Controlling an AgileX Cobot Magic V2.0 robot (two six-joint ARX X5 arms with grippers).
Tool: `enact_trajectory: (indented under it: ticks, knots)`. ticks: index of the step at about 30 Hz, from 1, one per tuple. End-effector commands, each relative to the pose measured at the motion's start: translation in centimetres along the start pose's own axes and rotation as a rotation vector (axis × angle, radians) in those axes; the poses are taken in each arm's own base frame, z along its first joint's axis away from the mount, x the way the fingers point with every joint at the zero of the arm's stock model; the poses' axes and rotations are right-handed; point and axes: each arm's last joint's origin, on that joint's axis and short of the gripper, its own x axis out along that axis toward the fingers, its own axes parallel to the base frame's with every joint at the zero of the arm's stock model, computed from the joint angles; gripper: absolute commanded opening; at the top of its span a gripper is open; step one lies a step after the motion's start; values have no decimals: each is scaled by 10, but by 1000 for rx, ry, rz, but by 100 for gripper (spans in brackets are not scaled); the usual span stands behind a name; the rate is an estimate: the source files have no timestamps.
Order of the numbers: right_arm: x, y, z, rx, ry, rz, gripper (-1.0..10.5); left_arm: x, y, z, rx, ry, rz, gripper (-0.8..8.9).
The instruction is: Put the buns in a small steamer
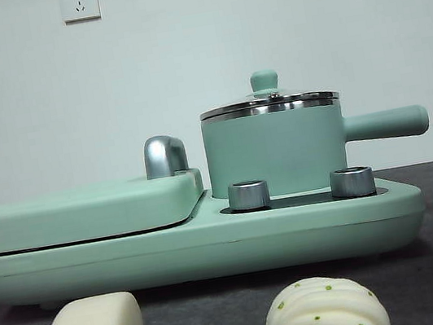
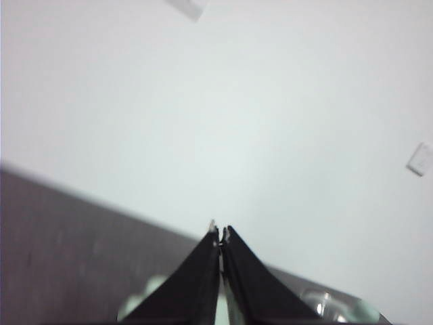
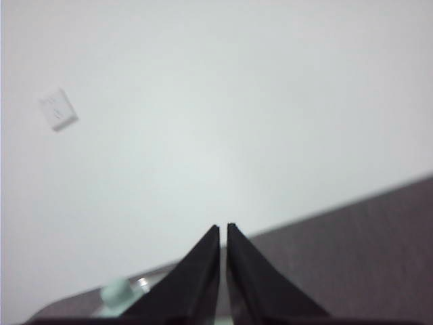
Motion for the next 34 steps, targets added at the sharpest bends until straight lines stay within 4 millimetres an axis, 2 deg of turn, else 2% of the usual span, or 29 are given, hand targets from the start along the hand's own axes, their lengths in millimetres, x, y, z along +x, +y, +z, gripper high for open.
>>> enact_trajectory:
  ticks: [1, 6, 11, 20, 26, 34]
  knots:
    - [-1, 9, 14, -42, -30, 38, 15, 0, -9, 15, 86, -26, -19, 9]
    - [-3, 22, 38, -60, 51, 0, 15, 5, -19, 34, 76, 18, 5, 9]
    - [1, 34, 56, -170, 186, 25, 15, 18, -30, 54, 62, 119, 13, 9]
    - [29, 47, 81, -247, 338, 104, 15, 55, -39, 77, 121, 331, 20, 10]
    - [58, 48, 87, -237, 498, 152, 15, 79, -41, 80, 205, 488, -7, 10]
    - [92, 45, 83, -328, 660, 216, 15, 107, -41, 70, 315, 710, -98, 10]
